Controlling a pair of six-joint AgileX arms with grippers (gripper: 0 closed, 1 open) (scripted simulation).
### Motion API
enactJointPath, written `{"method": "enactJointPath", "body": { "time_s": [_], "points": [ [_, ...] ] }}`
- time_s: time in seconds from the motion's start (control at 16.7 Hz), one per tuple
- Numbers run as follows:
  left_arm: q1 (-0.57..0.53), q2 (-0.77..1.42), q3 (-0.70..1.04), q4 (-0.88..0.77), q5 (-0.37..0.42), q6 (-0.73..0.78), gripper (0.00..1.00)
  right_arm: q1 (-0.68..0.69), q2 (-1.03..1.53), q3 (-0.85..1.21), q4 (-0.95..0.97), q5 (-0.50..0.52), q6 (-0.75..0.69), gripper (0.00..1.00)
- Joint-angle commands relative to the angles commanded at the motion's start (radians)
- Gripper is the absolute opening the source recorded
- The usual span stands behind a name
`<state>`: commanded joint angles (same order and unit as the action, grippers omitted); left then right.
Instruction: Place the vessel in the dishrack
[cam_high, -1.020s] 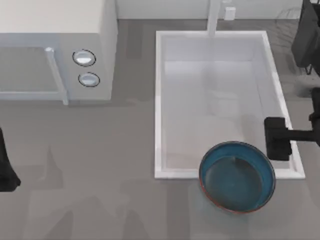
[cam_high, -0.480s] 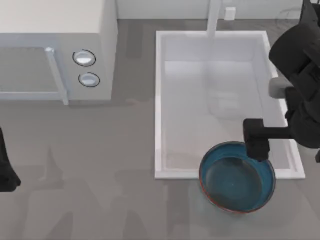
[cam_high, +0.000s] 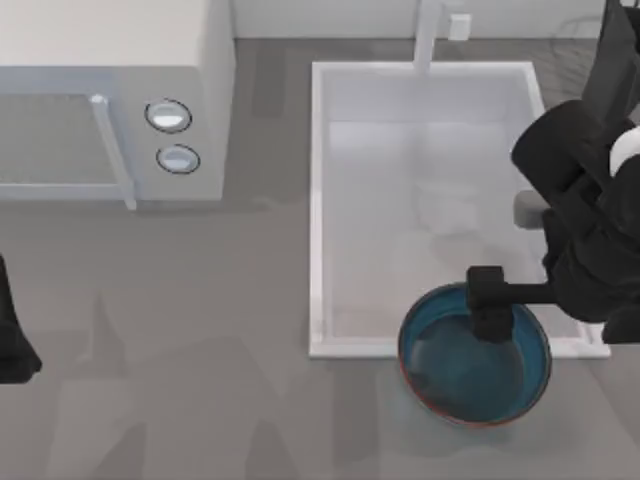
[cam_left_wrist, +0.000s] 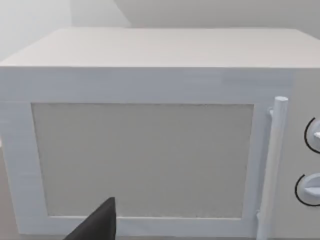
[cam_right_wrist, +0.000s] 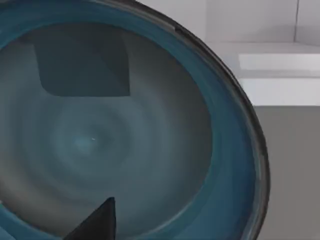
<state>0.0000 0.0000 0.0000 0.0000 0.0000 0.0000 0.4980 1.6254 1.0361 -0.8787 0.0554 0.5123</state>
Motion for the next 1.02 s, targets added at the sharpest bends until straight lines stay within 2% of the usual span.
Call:
{"method": "enactJointPath", "body": {
  "time_s": [0.24,0.54,1.02],
  "points": [
    [0.0,0.0,0.0,0.0,0.0,0.0,1.0,-0.005,0.071,-0.096,0.166,0.0,-0.004,1.0],
    [0.0,0.0,0.0,0.0,0.0,0.0,1.0,-0.006,0.083,-0.111,0.19,0.0,-0.004,1.0],
    [0.0,0.0,0.0,0.0,0.0,0.0,1.0,-0.006,0.083,-0.111,0.19,0.0,-0.004,0.4]
  ]
}}
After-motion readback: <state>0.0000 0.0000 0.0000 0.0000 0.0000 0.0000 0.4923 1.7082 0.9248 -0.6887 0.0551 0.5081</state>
